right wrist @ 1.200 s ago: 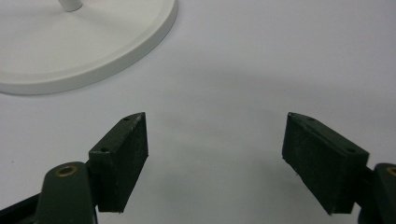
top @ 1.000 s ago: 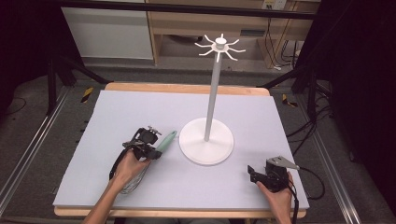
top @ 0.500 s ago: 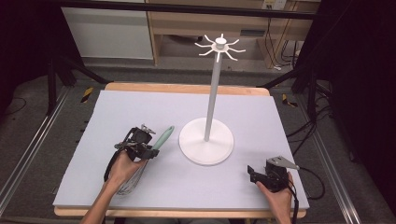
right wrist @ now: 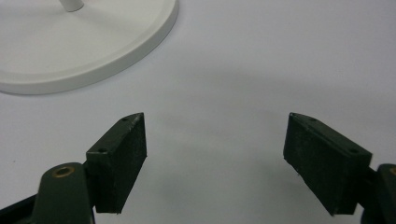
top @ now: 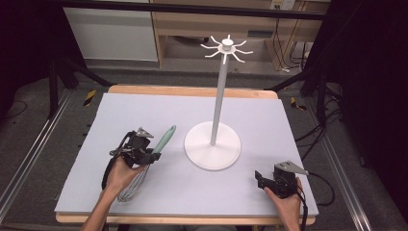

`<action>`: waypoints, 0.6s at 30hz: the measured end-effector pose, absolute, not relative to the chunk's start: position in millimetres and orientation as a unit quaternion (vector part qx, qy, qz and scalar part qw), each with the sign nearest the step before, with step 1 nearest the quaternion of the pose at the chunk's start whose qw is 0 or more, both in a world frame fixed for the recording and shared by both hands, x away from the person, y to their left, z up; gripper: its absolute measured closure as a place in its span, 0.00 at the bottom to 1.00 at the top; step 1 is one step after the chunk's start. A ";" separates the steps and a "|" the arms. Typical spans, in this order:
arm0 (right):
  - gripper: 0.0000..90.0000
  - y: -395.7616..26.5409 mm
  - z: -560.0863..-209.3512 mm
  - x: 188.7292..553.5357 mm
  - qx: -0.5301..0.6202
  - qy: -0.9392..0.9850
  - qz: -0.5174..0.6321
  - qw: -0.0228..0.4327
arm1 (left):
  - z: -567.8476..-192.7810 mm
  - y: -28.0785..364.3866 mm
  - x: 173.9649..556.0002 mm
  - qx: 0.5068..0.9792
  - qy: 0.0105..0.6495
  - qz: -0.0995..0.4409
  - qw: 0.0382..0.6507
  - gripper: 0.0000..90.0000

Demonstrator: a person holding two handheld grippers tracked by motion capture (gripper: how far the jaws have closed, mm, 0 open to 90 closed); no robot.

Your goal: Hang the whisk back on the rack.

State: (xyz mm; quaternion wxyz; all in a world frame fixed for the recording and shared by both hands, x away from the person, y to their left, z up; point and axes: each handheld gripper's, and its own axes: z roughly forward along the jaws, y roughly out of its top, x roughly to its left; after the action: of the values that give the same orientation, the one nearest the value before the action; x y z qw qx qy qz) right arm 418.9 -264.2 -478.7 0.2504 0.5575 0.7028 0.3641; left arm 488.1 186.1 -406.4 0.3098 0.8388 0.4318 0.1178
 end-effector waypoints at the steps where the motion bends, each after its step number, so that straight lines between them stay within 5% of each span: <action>1: 0.24 -264.2 -478.7 418.9 0.558 0.703 0.364 0.250 | -405.1 187.4 486.8 0.839 0.431 0.118 0.312 0.76; 18: 0.24 -264.4 -479.3 419.0 0.558 0.704 0.362 0.251 | -388.4 207.1 465.9 0.806 0.426 0.154 0.381 0.76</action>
State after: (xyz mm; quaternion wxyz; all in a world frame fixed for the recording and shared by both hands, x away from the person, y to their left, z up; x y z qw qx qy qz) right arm 419.0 -264.4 -479.3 0.2508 0.5581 0.7035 0.3616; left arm 465.9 207.1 -388.4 0.3811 0.8058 0.4265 0.1535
